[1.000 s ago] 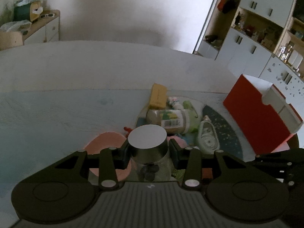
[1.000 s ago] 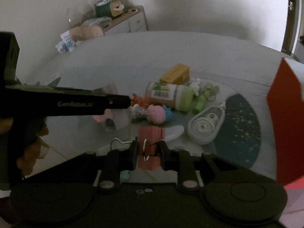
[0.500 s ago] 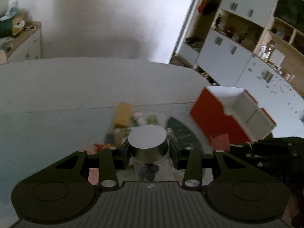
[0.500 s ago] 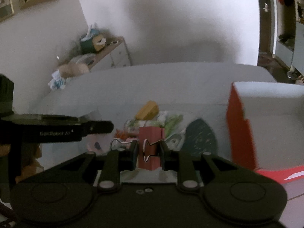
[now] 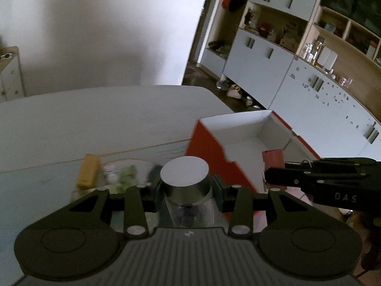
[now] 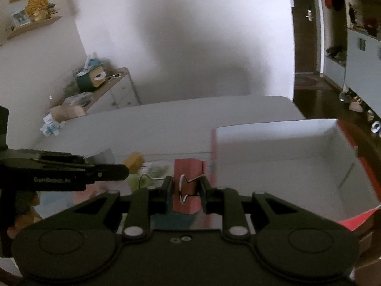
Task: Organize rigid objects
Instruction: 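Carry the clip and jar into the red box and lower them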
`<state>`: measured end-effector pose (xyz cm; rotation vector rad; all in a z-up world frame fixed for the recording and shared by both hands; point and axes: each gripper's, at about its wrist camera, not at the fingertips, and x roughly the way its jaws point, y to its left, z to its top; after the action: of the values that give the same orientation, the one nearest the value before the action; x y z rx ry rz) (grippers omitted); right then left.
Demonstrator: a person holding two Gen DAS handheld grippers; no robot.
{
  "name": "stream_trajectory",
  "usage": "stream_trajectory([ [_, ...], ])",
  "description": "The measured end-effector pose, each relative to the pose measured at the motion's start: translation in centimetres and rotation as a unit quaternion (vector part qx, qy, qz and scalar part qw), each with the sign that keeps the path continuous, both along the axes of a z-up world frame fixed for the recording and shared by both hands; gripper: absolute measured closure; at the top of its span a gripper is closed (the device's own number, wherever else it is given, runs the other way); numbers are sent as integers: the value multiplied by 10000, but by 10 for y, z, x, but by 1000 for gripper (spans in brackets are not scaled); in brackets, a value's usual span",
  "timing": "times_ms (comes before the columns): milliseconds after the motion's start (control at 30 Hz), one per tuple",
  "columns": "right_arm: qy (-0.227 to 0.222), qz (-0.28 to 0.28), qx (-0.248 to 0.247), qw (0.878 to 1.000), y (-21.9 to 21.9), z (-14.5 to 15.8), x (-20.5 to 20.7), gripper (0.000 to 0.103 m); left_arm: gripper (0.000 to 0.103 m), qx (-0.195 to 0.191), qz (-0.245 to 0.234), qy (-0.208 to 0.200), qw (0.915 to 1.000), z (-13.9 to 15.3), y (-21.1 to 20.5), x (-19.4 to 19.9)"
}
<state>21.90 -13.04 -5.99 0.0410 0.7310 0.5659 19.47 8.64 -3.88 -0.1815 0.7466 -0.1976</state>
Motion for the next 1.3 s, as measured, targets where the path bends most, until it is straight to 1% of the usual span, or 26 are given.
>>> stream_trajectory([
  [300,43,-209,-214,9995,-66,-19,34,81,62,105,-291,166,9994,0,-76,55],
  [500,156,-258,-475,9984,-96,-38,59,81,62,246,-587,311,9975,-5,-125,97],
  [600,171,-234,-651,9975,-102,-48,68,81,62,241,-716,445,9961,-12,-144,119],
  [700,196,-193,-823,9962,-106,-57,77,81,62,195,-834,676,9940,-24,-160,143],
  [867,273,-143,-1117,9933,-107,-71,95,81,62,164,-882,1089,9900,-50,-184,179],
  [1067,449,108,-1598,9861,-98,-86,114,81,62,120,-881,1482,9850,-79,-205,210],
  [1300,683,160,-2019,9769,-83,-104,124,81,62,131,-854,1817,9796,-99,-215,231],
])
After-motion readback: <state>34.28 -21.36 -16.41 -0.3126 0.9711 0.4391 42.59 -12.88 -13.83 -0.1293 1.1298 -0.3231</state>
